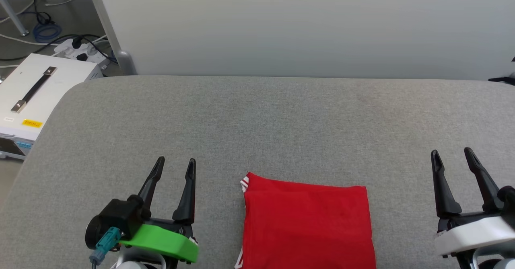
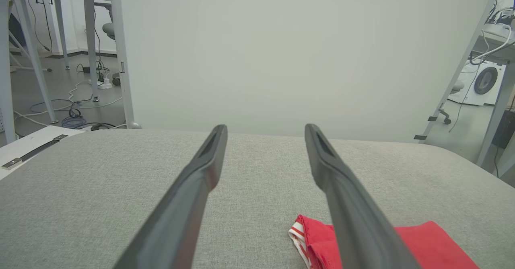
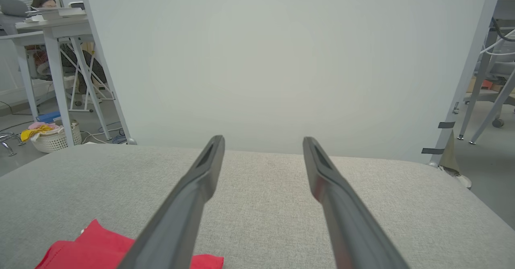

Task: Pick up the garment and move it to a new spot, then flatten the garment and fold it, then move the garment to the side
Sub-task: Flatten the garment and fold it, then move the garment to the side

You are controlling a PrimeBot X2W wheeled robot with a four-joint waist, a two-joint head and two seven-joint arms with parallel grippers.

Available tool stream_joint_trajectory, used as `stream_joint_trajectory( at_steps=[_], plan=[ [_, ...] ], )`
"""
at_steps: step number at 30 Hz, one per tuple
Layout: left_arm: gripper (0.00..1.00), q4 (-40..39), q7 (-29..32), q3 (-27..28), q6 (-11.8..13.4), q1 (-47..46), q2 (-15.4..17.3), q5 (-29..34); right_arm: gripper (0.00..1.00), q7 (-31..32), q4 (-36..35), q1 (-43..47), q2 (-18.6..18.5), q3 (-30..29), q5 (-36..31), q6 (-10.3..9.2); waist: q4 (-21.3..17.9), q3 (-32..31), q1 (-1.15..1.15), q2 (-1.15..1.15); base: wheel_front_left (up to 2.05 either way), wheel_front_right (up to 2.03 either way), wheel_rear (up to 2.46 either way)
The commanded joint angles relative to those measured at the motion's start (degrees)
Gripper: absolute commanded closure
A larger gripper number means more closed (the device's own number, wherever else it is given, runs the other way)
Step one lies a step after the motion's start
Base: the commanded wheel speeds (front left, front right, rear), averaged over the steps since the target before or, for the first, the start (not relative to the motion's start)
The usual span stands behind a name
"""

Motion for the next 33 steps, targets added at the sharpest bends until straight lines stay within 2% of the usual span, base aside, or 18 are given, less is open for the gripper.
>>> stream_joint_trajectory(
  at_steps=[1, 6, 23, 28, 33],
  plan=[
    [0.00, -0.13, -0.34, 0.53, -0.65, 1.01, -0.72, 0.87, 0.00, -0.81, -0.68, 1.29, 1.04, -0.50, -0.70, -0.03, 0.04, 0.01, 0.00, 0.00, 0.00, 0.00, 0.00],
    [0.00, 0.64, -0.34, 1.82, -1.86, 1.81, -2.20, 2.67, 0.00, -1.73, -0.59, 3.50, 3.45, -1.34, -1.64, -0.03, 0.22, 0.14, 0.00, 0.00, 0.00, 0.00, 0.00],
    [0.00, 1.68, -0.34, 3.30, -3.35, 1.89, -4.22, 6.22, 0.00, -1.96, 2.48, 3.19, 2.97, -0.29, -1.59, -0.03, 1.36, 0.39, 0.00, 0.00, 0.00, 0.00, 0.00],
    [0.00, 1.78, -0.34, 3.19, -3.46, 1.53, -4.44, 6.39, 0.00, 5.12, 2.85, 2.92, 1.95, 2.02, -0.57, -0.03, 1.88, 1.27, 0.00, 0.00, 0.00, 0.00, 0.00],
    [0.00, 2.07, -0.34, 2.88, -3.52, 0.73, -4.57, 6.41, 0.00, 18.91, 3.57, 2.54, 1.83, 4.21, 1.69, -0.03, 2.54, 2.69, 0.00, 0.00, 0.00, 0.00, 0.00]
  ],
)
